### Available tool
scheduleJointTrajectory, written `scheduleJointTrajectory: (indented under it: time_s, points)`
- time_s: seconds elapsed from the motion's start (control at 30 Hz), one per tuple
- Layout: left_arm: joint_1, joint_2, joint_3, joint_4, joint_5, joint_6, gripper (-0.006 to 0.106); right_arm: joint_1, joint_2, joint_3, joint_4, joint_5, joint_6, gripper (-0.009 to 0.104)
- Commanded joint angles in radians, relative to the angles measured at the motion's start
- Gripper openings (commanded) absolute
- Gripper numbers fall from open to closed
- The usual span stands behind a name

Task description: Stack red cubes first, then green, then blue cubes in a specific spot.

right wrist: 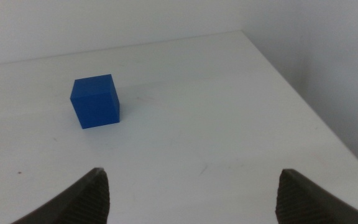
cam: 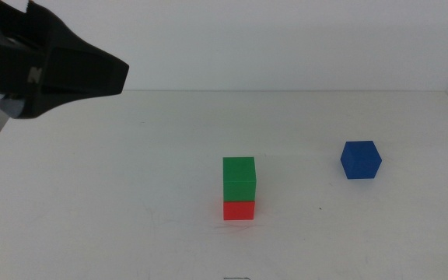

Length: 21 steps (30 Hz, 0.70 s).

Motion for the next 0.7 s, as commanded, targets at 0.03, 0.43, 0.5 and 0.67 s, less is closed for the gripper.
scheduleJointTrajectory:
  time_s: [0.03,0.43,0.5,0.67]
  points:
    - [0.0,-0.011,-0.022,-0.027,-0.061,-0.006,0.094,-0.004,0.001,-0.057,0.033,-0.055,-0.013,0.08]
    - [0.0,-0.011,-0.022,-0.025,-0.061,-0.006,0.094,0.005,0.418,-0.552,0.066,0.229,-0.013,0.08]
    - [0.0,-0.011,-0.022,-0.025,-0.061,-0.006,0.094,0.029,0.495,-0.638,0.068,0.318,-0.013,0.08]
    - [0.0,-0.011,-0.022,-0.025,-0.061,-0.006,0.094,0.121,0.713,-0.85,0.034,0.465,-0.028,0.08]
